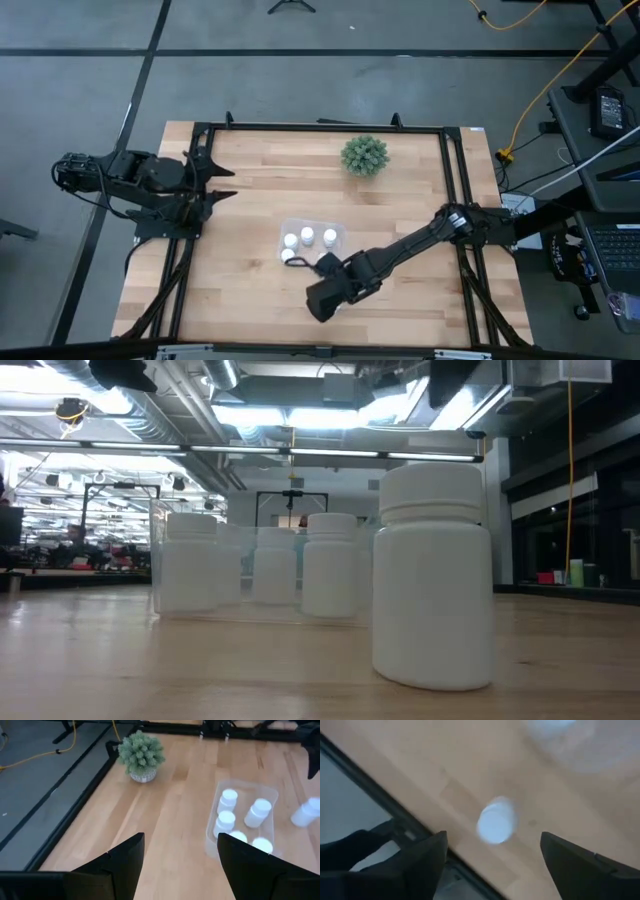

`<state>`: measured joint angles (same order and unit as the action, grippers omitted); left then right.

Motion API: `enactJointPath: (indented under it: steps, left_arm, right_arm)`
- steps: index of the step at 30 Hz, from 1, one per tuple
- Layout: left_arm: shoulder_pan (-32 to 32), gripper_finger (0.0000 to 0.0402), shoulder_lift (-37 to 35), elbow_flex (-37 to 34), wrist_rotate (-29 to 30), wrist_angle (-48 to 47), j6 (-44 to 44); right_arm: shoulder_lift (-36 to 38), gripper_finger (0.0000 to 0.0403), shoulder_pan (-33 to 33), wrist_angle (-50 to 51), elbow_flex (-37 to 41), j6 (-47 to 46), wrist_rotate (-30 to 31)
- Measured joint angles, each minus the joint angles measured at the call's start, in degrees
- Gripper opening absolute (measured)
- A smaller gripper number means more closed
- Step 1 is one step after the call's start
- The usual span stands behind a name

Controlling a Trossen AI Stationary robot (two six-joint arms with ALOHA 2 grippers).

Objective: Pick and place pill bottles into a basket
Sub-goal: Put the white medicine bottle into the transparent bin

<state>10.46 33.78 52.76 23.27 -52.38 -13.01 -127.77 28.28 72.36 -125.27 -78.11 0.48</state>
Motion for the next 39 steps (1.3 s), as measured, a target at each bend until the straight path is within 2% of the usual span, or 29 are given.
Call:
enactJointPath:
  steps: [6,13,20,39]
  left_arm:
    - [0.0,0.0244,0.0,0.0,-1.0,-4.6,0.6]
    - [0.0,0.0244,0.0,0.0,-3.0,-5.3,2.4]
    - [0.0,0.0244,0.1,0.0,-3.4,-5.3,1.9]
    - [0.0,0.0244,0.1,0.0,-0.2,-5.2,-3.0]
  right_arm:
    - [-4.4,0.0305,1.4,-5.8,0.0,-4.2,-4.9]
    - [-4.7,0.0301,1.6,1.9,-2.7,-5.9,-5.0]
    - [-5.0,0.0301,1.3,1.4,-2.9,-5.4,-4.7]
    - [-7.6,0.0301,-0.1,2.8,-2.9,5.0,-4.0]
